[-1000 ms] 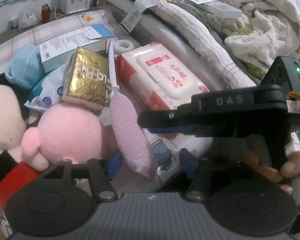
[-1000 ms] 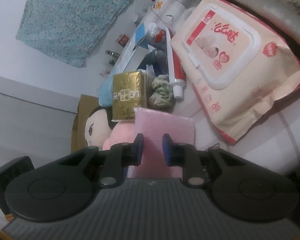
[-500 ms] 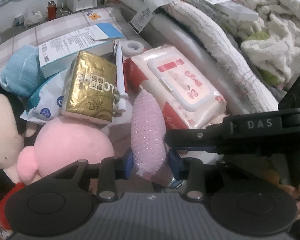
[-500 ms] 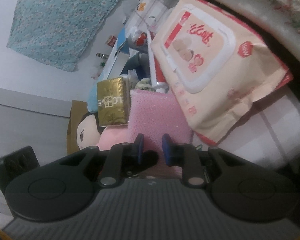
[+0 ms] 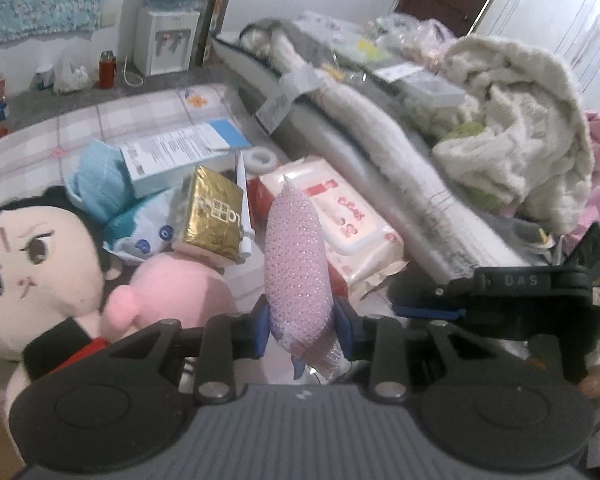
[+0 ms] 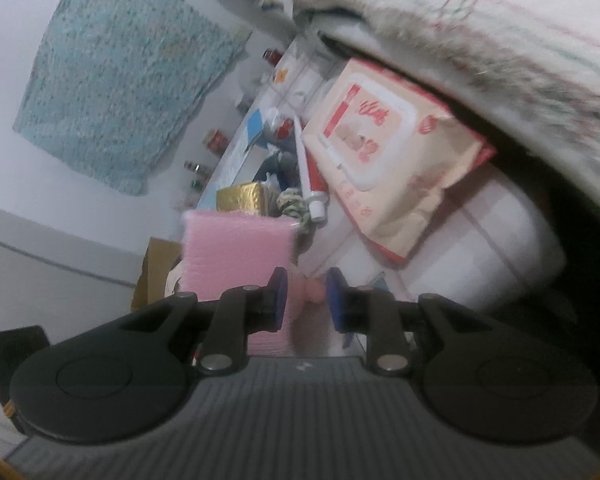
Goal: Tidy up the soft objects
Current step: 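Grasp the thin blue-and-white box with the right gripper and lift it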
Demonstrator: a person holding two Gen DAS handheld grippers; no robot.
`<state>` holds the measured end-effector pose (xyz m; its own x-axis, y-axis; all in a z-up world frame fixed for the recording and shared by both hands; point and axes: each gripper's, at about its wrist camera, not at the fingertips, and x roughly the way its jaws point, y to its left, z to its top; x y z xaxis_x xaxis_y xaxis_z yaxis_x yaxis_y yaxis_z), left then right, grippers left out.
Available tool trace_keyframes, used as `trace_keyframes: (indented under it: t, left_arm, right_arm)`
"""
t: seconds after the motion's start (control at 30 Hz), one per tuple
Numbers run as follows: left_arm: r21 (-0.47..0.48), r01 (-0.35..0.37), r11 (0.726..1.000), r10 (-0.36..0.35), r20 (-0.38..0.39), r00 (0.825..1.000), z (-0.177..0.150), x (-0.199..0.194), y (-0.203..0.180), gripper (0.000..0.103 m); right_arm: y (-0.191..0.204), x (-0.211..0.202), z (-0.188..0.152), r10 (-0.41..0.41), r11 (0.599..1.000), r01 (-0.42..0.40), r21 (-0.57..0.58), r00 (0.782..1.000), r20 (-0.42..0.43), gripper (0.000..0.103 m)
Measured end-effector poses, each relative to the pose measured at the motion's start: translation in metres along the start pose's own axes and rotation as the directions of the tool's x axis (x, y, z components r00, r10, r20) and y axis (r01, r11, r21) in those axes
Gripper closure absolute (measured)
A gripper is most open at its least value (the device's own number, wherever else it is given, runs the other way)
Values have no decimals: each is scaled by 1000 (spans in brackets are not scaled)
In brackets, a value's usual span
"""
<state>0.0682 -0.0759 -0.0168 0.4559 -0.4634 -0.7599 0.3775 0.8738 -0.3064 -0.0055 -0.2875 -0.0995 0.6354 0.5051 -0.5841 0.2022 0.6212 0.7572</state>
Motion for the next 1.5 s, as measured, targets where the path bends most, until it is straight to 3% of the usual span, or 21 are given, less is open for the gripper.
trace_keyframes:
  t: [0.2,0.33,0.43,0.53,0.67,0.77,0.97,1.23,1.4,1.5]
  left_arm:
    - [-8,-32,999,32,83,996,-9,-42,4,69]
    - [-49,-83,995,90,154,984,-14,-70,14,69]
    - [-83,-130,988,144,195,970,-16,-85,23,69]
    - [-123,-165,979,189,214,958,-16,-93,36,69]
    - [-171,-189,967,223,207,953,-16,-93,54,69]
    - [-191,-208,959,246,202,948,-15,-91,65,69]
    - [-213,-217,953,261,207,943,-13,-87,77,69]
    - [-208,-220,953,263,207,942,-10,-82,78,69]
    - [-209,-222,952,264,203,943,-8,-79,78,69]
    - [-207,-221,953,263,203,943,-9,-78,80,69]
  right_arm:
    - [15,-32,-1,-21,999,24,-35,996,83,79]
    - [40,-31,14,14,996,-5,-91,995,97,68]
    - [66,-10,26,38,991,-30,-129,997,61,54]
    - [86,24,41,53,987,-50,-156,998,19,50]
    - [97,68,65,64,992,-65,-109,998,-14,45]
    - [100,99,83,20,996,-23,-85,999,-33,43]
    - [91,147,108,-49,999,49,5,993,-111,43]
    - [80,194,113,-40,995,55,80,984,-174,43]
    - [75,211,117,-26,994,44,103,984,-176,51]
    - [71,217,118,-33,993,53,109,984,-176,63]
